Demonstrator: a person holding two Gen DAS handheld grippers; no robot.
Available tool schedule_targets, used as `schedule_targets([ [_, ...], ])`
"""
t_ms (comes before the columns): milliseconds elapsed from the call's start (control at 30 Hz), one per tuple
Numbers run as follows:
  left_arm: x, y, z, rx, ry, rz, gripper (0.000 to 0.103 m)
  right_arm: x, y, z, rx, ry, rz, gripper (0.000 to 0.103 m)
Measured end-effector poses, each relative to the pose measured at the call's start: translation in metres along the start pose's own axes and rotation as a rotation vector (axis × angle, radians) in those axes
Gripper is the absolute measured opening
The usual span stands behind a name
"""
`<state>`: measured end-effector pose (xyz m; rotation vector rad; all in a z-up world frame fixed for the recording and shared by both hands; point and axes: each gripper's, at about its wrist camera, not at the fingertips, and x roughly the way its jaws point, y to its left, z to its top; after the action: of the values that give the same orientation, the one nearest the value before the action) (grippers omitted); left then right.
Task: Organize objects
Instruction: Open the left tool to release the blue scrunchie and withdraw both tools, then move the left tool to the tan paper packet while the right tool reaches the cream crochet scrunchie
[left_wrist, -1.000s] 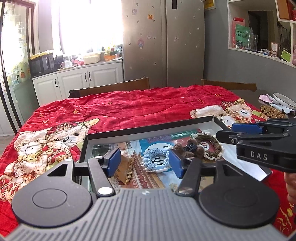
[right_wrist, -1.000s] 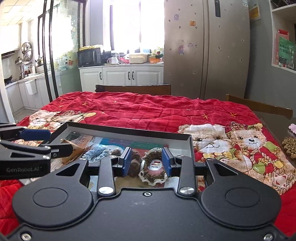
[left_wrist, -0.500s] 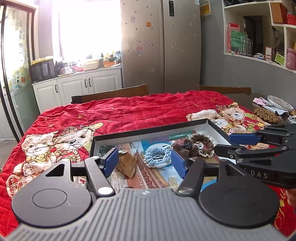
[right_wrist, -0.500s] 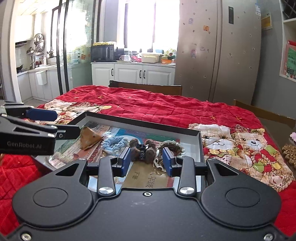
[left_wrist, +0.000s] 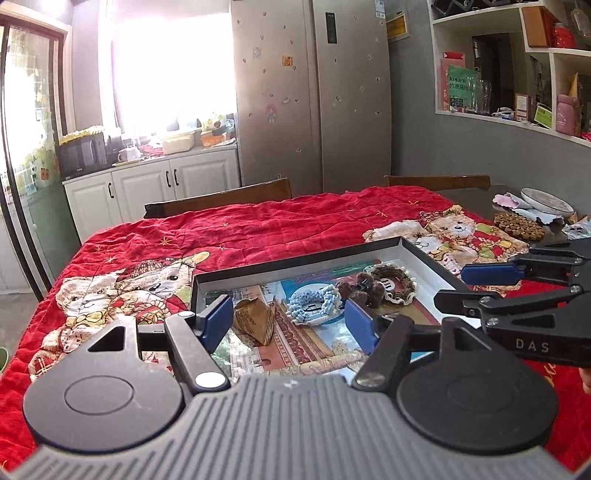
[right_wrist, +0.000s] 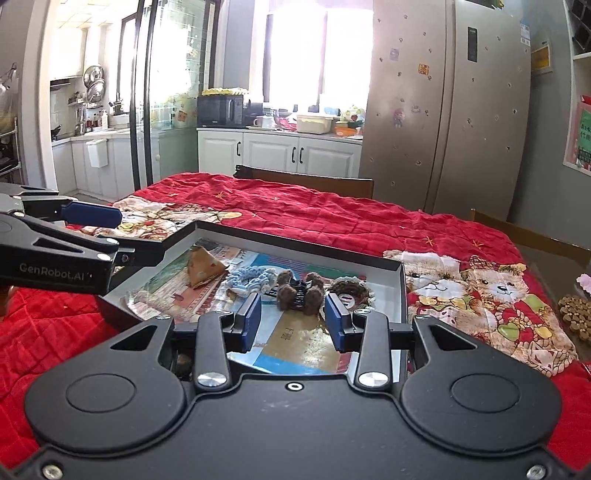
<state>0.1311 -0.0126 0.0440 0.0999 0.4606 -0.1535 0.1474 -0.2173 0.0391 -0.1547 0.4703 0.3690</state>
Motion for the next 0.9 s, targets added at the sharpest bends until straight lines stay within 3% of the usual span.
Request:
schedule_targets([
  [900, -0.046, -0.003, -0.022, 0.058, -0.017, -0.028, 0.082, -0.063, 0.012, -0.03, -0.043, -0.002, 0.038, 0.037],
])
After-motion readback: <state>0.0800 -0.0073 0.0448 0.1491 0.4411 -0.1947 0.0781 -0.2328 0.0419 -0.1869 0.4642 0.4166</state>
